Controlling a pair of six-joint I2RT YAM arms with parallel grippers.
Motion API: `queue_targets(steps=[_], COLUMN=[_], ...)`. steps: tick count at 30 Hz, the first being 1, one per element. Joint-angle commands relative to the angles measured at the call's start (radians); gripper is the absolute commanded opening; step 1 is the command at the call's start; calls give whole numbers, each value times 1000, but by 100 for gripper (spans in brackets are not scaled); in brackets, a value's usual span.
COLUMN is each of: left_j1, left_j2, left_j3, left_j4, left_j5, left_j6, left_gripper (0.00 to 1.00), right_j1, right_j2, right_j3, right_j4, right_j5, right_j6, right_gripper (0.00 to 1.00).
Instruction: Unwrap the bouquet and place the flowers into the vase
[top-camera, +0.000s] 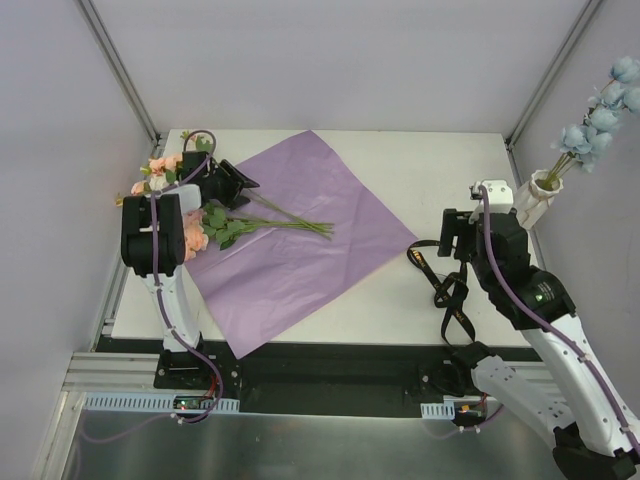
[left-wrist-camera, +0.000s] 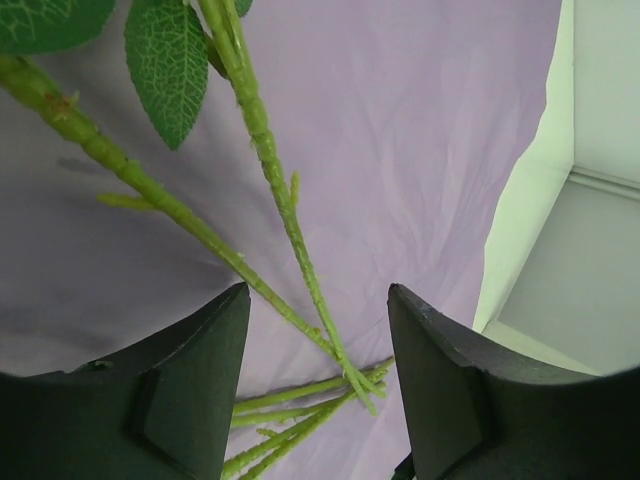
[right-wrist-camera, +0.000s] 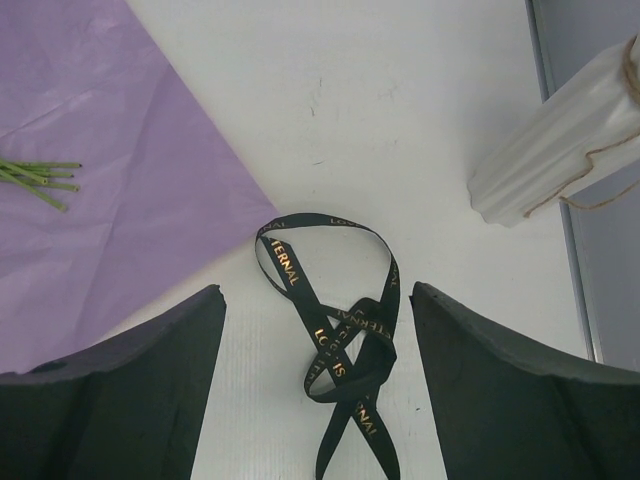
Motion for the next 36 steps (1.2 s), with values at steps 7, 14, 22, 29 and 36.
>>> queue_targets(steps=[7,14,22,29,36], left_j1=[-8,-11,-40,-62,-63], left_j2=[-106,-28,36,56,-26], left_j3=[23,74,101,154,137], left_j4=[-14,-71,-80,-116,-117], left_j5=[-56,-131,-197,-278,-295], left_j6=[-15,-65,-125,-108,-46], left_gripper=[52,49,47,31,0], right_j1=[4,2,1,2,2], right_j2=[5,-53,-69,-40,-38], right_j3=[-22,-11,-2,-8,-13], right_j4=[41,41,55,67,67], right_j5=[-12,5,10,-28,-70], right_j6=[-35,-84,-134,-118,-97], right_gripper=[78,79,81,81,81])
